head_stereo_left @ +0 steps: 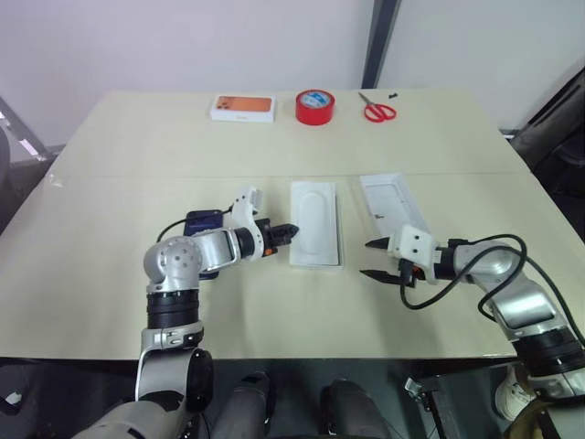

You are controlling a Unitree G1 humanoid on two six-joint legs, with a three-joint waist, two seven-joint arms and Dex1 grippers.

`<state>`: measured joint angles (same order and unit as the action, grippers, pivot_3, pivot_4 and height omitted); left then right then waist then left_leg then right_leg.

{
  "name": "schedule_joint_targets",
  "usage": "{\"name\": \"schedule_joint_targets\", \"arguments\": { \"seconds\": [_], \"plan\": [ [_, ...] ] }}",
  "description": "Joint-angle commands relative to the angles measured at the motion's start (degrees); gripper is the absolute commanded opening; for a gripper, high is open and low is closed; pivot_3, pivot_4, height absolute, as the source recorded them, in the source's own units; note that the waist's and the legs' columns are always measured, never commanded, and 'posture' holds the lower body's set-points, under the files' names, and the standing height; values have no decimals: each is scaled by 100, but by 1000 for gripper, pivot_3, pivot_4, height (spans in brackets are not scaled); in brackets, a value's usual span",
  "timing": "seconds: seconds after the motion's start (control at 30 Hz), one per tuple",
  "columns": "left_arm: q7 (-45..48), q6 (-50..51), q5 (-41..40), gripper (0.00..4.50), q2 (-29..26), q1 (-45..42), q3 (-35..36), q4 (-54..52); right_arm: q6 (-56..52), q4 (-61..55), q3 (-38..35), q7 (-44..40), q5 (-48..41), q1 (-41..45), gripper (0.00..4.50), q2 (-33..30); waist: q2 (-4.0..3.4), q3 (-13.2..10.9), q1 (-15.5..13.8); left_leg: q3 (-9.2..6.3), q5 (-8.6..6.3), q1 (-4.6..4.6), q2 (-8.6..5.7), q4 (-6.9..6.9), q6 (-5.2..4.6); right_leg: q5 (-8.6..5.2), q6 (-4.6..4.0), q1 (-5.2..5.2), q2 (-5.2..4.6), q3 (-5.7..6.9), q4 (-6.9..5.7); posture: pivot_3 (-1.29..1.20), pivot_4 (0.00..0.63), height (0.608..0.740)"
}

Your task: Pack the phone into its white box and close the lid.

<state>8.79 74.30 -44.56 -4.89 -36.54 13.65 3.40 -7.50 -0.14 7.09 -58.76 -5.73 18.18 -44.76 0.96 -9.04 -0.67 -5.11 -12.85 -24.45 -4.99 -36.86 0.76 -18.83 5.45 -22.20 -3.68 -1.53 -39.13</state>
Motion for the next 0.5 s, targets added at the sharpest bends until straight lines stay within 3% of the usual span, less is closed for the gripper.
{"name": "schedule_joint_targets", "arguments": {
  "seconds": [0.03, 0.07, 0.17, 0.43, 0.5],
  "plan": [
    [120, -151, 63, 0, -41, -172, -30, 39, 66, -247, -181, 110, -7, -39, 2939, -25, 0, 0, -1, 0, 0, 0, 0, 0, 0, 0, 0, 0, 0, 0, 0, 0, 150, 734],
    [148, -158, 46, 643, -37, -191, 1, 81, 79, -237, -189, 129, -6, -45, 2984, -27, 0, 0, -1, 0, 0, 0, 0, -1, 0, 0, 0, 0, 0, 0, 0, 0, 150, 734],
    [209, -190, 46, 1925, -76, -242, -20, 59, 63, -207, -213, 198, -28, 28, 2984, 16, 0, 0, -1, 0, 0, 0, 0, -1, 0, 0, 0, 0, 0, 0, 0, 0, 150, 734],
    [456, -564, 127, 1925, -289, -185, -155, -341, -541, -387, -239, 566, -488, 905, 2984, 790, 0, 0, 39, 0, 1, 0, 3, 2, 2, 0, 0, -4, 2, 0, -1, 0, 150, 734],
    [633, -919, 233, 1985, -438, -77, -208, -488, -552, -268, -74, 701, -380, 1150, 2431, 1053, 0, 0, 53, 0, 3, 1, 3, 6, 4, 0, 0, -6, 3, -1, -2, 0, 150, 734]
  ]
}}
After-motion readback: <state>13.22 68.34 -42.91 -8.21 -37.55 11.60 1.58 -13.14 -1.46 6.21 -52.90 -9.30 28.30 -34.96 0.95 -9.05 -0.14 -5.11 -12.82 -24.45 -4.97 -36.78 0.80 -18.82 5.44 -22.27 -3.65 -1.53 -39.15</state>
